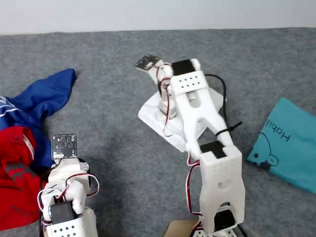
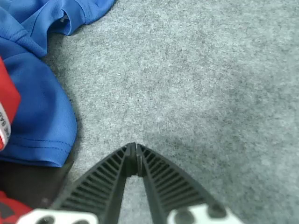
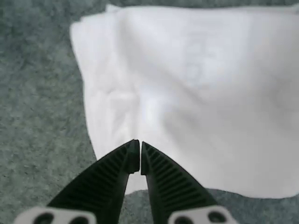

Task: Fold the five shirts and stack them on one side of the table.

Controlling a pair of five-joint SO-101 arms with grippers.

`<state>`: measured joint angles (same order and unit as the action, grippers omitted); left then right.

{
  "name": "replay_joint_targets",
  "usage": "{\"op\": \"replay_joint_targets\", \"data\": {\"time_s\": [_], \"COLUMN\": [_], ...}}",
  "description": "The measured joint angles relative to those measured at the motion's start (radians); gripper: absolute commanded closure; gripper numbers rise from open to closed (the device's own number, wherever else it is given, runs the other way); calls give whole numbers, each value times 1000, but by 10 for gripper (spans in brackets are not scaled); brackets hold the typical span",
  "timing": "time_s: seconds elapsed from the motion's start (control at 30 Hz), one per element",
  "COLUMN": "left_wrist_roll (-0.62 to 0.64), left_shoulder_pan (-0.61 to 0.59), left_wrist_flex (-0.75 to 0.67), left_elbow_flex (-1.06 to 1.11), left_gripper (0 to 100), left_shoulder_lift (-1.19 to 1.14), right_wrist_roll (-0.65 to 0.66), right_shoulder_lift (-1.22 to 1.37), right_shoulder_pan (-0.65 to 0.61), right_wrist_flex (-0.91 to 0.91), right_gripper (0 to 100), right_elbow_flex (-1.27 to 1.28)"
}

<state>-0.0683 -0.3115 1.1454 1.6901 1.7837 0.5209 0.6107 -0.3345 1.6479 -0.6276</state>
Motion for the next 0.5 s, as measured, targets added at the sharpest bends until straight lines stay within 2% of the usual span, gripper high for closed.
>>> {"op": "replay_joint_targets", "data": {"time_s": [0.2,0.5], "left_wrist_roll": [0,0], "left_shoulder_pan": [0,0], "left_wrist_flex": [0,0], "left_elbow_flex": [0,0], "left_gripper": [994,994], "left_shoulder_lift": [0,0], "right_wrist_roll": [0,0], "right_shoulder_lift": [95,127], "right_shoulder_pan": [84,92], "right_wrist_flex": [98,106], "right_gripper": [989,989], "right_elbow_flex": [0,58]}}
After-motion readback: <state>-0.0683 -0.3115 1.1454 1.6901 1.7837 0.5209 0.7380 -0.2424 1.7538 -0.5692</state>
